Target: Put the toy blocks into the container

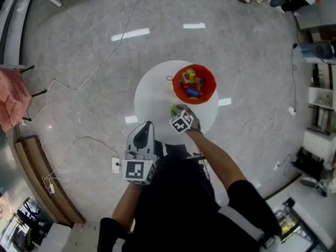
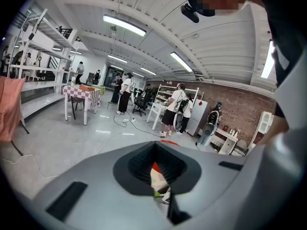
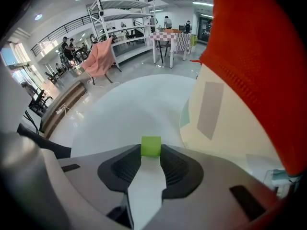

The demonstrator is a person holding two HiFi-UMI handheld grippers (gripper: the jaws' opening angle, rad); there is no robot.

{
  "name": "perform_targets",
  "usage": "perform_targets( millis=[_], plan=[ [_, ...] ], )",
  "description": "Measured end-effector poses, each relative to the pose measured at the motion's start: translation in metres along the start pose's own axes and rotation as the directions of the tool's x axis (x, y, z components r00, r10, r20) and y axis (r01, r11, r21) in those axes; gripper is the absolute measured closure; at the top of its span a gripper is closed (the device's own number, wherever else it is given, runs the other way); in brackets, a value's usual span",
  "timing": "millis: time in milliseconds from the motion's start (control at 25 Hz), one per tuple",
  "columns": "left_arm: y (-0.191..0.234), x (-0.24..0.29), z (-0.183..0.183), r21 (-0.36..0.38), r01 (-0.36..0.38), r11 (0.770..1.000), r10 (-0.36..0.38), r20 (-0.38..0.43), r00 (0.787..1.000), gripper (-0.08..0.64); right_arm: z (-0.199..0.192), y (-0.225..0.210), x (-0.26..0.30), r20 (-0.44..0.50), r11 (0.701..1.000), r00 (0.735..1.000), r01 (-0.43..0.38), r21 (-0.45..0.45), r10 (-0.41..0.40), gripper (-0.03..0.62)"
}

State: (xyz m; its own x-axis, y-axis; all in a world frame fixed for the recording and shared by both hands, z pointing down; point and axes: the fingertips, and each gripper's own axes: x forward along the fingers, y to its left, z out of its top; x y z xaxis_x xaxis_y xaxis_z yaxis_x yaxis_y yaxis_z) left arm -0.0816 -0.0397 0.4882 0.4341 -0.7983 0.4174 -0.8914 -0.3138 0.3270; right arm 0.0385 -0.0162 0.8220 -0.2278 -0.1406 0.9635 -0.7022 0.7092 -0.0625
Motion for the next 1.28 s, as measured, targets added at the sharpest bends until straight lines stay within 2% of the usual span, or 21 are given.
perform_targets(
  millis=[280,480,640,760,920,1080,1280],
  plan=[
    [-0.002,0.002,0.004,0.018,0.009,1.000,-0.009,0.007,1.000,0.568,0.004,0.011,-0.023,0.018,0.999,0.999,-0.038,-0.010,0.038,0.471],
    [-0.009,0.005,0.010,0.047,0.030,0.998,-0.031,0.019,0.999,0.568,0.027,0.012,-0.074,0.135,0.998,0.989,-0.060,0.003,0.059,0.471],
    [-0.016,0.009,0.019,0.069,0.045,0.997,-0.048,0.036,0.998,0.568,0.053,0.003,-0.130,0.272,0.997,0.961,-0.061,0.048,0.046,0.471],
    [-0.020,0.011,0.023,0.089,0.057,0.994,-0.061,0.050,0.997,0.568,0.069,-0.007,-0.168,0.369,0.995,0.929,-0.055,0.086,0.020,0.471],
    [-0.029,0.013,0.029,0.101,0.066,0.993,-0.072,0.060,0.996,0.568,0.082,-0.037,-0.205,0.462,0.985,0.885,-0.027,0.170,-0.056,0.471],
    [-0.037,0.013,0.031,0.110,0.080,0.991,-0.088,0.063,0.994,0.568,0.080,-0.075,-0.210,0.472,0.962,0.868,0.021,0.271,-0.152,0.471],
    [-0.038,0.014,0.031,0.117,0.086,0.989,-0.093,0.054,0.994,0.568,0.071,-0.098,-0.184,0.405,0.939,0.893,0.052,0.340,-0.196,0.471]
  ],
)
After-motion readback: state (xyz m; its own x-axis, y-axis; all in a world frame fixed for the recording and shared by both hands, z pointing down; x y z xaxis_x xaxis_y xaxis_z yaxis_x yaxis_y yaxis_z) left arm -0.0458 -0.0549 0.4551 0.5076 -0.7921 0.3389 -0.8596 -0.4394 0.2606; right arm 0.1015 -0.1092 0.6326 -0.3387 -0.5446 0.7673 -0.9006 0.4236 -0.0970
